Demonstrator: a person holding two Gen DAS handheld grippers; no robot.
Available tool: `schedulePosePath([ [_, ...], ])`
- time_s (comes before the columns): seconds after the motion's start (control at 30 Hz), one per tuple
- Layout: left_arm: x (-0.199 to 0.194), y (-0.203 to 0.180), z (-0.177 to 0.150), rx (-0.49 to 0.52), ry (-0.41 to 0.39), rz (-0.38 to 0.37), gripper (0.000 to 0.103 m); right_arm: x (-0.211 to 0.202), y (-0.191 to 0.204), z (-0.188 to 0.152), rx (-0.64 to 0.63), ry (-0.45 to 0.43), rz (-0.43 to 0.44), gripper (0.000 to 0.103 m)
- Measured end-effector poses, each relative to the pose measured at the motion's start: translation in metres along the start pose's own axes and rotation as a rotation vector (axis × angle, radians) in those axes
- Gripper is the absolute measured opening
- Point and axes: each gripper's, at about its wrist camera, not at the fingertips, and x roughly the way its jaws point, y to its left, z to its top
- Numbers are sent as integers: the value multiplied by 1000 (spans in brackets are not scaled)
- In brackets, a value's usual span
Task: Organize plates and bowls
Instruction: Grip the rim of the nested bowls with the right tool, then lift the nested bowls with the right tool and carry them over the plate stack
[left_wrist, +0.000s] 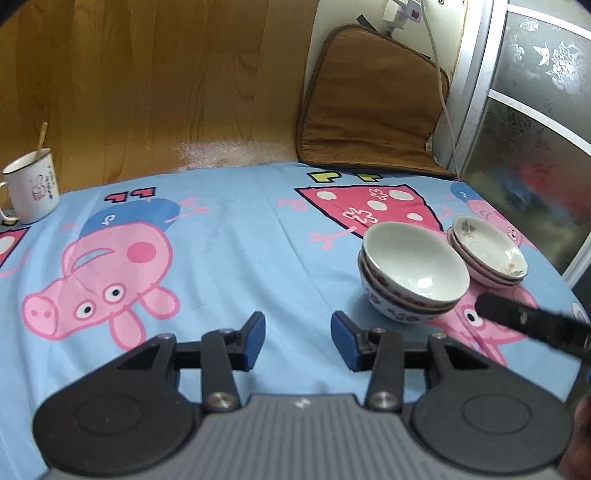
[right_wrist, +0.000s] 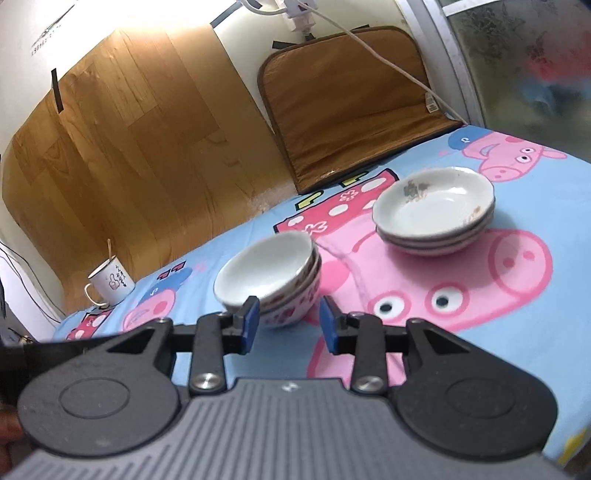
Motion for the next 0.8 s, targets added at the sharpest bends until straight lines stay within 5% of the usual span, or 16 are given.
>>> schedulePosePath([
  [0.3, 22, 21, 49, -134, 148, -230, 75, 37, -29, 65, 64, 260, 76, 48],
  [0.4, 41, 21, 59, -197, 209, -296, 76, 56, -38, 75, 108, 346, 82, 48],
  [0.57, 64, 5, 63, -191, 263, -316, 71, 80, -40, 79, 95, 458, 72, 47],
  [0.67, 78, 0, 58, -209, 310, -328, 54, 93, -41, 74, 94, 524, 77, 42],
  [0.73, 86, -3, 53, -216, 346, -348, 29, 104, -41, 69, 105, 581, 92, 32],
  [0.8, 88, -3, 49, -238, 345, -346, 29, 110, -41, 64, 121, 599, 97, 30],
])
